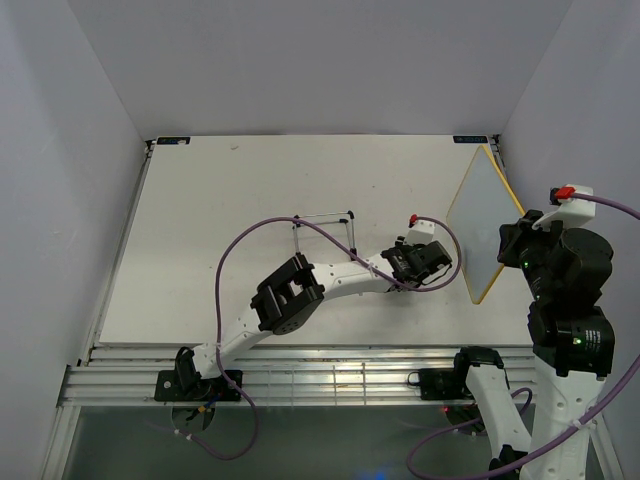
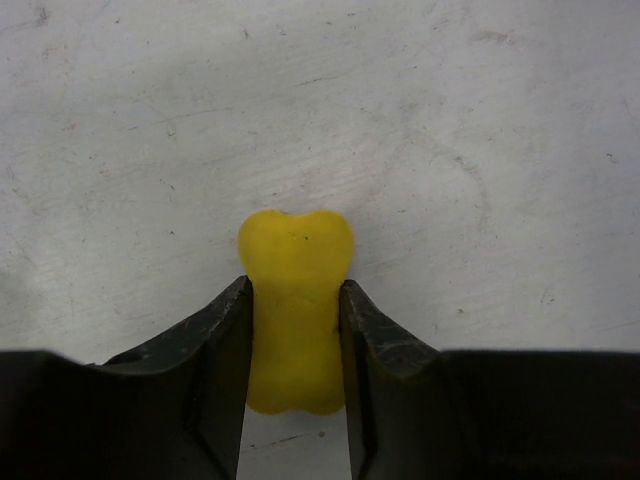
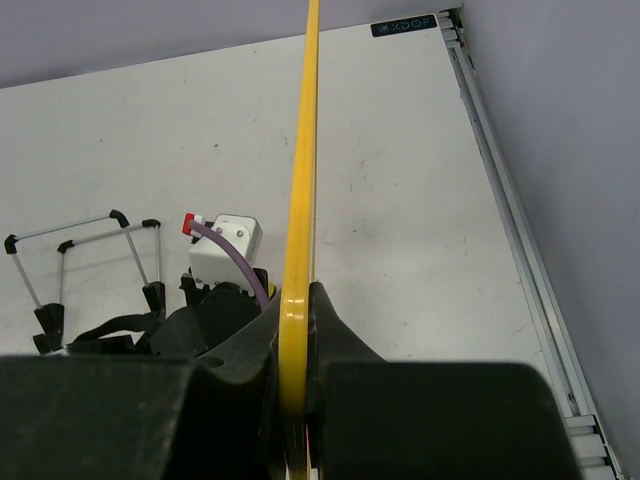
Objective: Erase the whiteboard
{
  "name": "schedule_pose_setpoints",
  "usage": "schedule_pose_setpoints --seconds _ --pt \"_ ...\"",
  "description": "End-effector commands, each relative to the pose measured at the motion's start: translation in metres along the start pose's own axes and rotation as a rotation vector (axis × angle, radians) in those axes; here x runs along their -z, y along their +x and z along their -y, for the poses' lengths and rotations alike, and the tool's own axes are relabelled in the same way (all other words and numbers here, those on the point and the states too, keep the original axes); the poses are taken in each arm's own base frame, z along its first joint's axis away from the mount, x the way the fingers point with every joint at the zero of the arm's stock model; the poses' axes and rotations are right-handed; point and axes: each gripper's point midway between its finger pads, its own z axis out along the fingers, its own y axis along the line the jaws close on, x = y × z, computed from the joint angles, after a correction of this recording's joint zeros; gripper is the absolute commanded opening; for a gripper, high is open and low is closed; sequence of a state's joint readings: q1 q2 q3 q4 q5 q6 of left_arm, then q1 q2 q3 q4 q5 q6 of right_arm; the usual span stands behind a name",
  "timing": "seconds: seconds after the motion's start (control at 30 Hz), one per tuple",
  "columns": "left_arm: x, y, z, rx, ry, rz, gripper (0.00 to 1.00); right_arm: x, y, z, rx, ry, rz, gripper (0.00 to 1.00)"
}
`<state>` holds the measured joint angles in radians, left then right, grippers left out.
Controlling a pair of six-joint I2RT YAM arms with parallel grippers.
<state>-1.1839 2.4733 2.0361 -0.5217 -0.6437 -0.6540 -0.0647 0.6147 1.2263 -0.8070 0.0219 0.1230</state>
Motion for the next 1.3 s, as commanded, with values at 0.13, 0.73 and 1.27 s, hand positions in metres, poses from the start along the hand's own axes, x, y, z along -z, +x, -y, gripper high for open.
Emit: schedule_pose_setpoints --seconds 0.13,0.73,1.27 --pt "0.027 -0.026 0.005 0.029 0.048 0.030 0.31 0.000 -0.035 -0.007 0.013 -0.034 0.146 0.08" --pt "0.254 -0.215 -0.135 0.072 0.627 0.650 0.19 -0.007 -0.036 -0.077 -0.063 -0.423 0.072 0.08" --pt "0.288 -0.243 -0.177 -0.035 0.626 0.850 0.11 0.067 -0.055 -0.157 -0.094 -1.013 0.064 0.08"
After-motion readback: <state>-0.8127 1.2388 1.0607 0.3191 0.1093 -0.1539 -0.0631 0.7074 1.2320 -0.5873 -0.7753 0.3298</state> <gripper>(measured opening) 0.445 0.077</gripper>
